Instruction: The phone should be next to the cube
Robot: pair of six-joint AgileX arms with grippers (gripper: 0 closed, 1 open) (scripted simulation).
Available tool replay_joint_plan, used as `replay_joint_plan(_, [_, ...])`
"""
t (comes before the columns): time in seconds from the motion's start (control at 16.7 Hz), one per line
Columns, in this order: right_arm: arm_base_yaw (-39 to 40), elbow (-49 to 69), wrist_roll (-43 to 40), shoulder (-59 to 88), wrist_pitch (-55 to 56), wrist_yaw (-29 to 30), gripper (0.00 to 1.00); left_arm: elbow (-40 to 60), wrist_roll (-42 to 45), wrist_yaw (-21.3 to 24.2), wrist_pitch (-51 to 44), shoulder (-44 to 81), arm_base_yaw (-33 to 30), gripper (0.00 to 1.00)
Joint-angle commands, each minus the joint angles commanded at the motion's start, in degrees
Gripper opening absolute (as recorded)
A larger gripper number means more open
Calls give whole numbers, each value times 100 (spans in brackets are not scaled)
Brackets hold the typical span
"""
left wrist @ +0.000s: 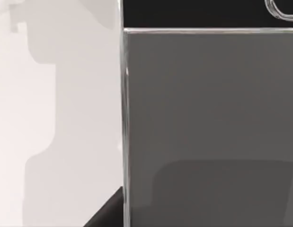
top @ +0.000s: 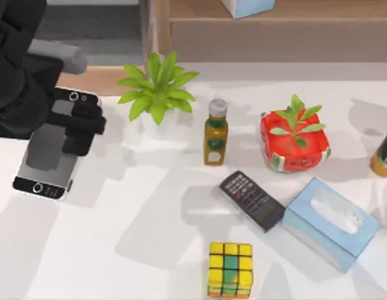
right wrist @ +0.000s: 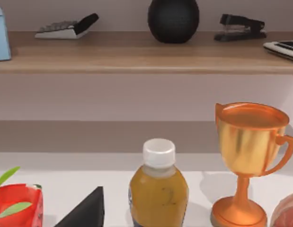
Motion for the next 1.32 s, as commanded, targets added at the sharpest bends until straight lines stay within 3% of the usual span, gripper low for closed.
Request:
replay_joint_plan(0.42, [0,0,0,0,0,0,100,-527,-2394,-136,-197,120,-1600,0])
replay_joint_plan(0.72, [0,0,0,0,0,0,100,-894,-3686,-274,-237,332,-2322,0])
replay_joint_plan(0.96, [0,0,0,0,0,0,100,-1045,-4146,-332,-231,416,-2555,0])
replay_joint_plan(1.32, [0,0,0,0,0,0,100,-1032,-4138,-328,-230,396,-2534,0])
